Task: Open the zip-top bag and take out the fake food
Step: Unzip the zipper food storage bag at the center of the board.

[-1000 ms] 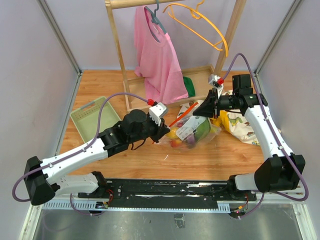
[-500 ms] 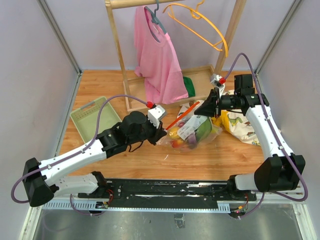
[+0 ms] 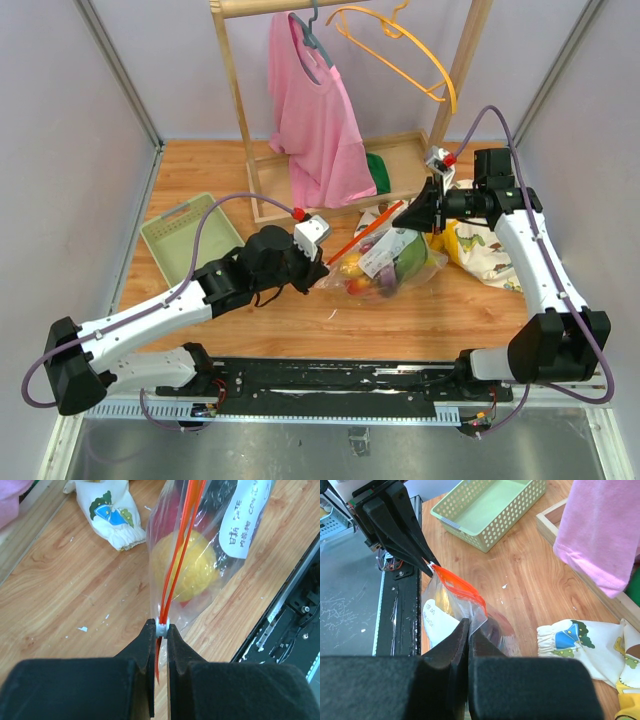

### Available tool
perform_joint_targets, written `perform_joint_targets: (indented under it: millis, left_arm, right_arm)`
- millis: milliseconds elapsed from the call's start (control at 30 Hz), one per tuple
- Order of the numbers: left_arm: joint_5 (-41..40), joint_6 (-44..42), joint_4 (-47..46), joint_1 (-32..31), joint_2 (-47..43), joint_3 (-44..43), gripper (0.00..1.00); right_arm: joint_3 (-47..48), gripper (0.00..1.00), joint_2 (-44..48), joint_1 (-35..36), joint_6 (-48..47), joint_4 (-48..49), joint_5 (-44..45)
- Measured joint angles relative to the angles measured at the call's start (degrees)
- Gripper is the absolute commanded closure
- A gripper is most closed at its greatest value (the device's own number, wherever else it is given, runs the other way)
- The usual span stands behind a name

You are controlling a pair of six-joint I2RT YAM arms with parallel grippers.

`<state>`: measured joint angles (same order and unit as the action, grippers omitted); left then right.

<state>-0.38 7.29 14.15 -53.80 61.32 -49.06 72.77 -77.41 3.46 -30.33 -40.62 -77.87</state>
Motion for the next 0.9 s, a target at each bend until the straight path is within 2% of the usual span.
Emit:
perform_joint_targets:
  millis: [733, 900]
  left_arm:
    - [-0.9, -1.1, 4.3, 0.4, -0.1, 1.7, 0.94]
    - [-1.4, -1.1, 5.3, 0.5, -0.3, 1.9, 0.87]
  right_arm:
    - [0.0, 0.99, 0.0, -2.3, 0.0, 0.0, 0.0]
    - [0.0, 0.99, 0.0, -2.3, 0.0, 0.0, 0.0]
